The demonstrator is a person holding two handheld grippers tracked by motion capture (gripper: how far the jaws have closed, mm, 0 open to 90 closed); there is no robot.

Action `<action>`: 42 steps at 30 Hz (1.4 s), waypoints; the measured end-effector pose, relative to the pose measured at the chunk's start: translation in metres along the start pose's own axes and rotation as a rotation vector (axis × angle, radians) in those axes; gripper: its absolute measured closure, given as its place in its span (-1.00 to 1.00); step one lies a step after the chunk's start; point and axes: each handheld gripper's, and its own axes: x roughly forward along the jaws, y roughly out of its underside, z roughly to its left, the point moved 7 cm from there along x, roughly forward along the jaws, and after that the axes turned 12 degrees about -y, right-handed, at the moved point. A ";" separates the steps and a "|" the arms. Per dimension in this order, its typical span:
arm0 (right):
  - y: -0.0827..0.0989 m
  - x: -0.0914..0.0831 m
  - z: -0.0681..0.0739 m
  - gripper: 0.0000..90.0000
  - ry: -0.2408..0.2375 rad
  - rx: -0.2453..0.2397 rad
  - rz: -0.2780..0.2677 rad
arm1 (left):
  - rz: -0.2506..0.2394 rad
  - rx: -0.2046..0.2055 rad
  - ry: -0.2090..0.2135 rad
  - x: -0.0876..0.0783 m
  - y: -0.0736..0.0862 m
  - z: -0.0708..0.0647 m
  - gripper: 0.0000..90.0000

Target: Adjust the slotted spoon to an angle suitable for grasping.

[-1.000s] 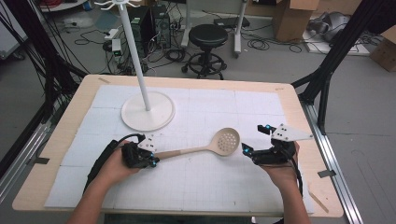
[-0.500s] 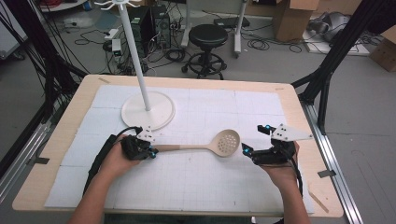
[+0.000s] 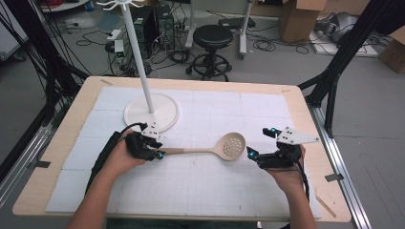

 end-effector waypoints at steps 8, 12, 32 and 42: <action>0.000 0.000 0.000 -0.81 -0.001 0.000 0.004 | 0.051 0.018 0.033 0.018 0.006 -0.001 0.23; 0.000 0.001 0.000 -0.81 -0.004 -0.001 0.003 | 0.045 0.036 0.051 0.018 0.005 0.000 0.28; -0.001 0.001 0.001 -0.81 -0.012 -0.006 -0.002 | 0.049 0.246 0.108 0.042 -0.039 -0.028 0.49; -0.001 0.000 0.001 -0.81 -0.013 -0.002 -0.007 | 0.007 0.315 0.150 0.048 -0.053 -0.046 0.49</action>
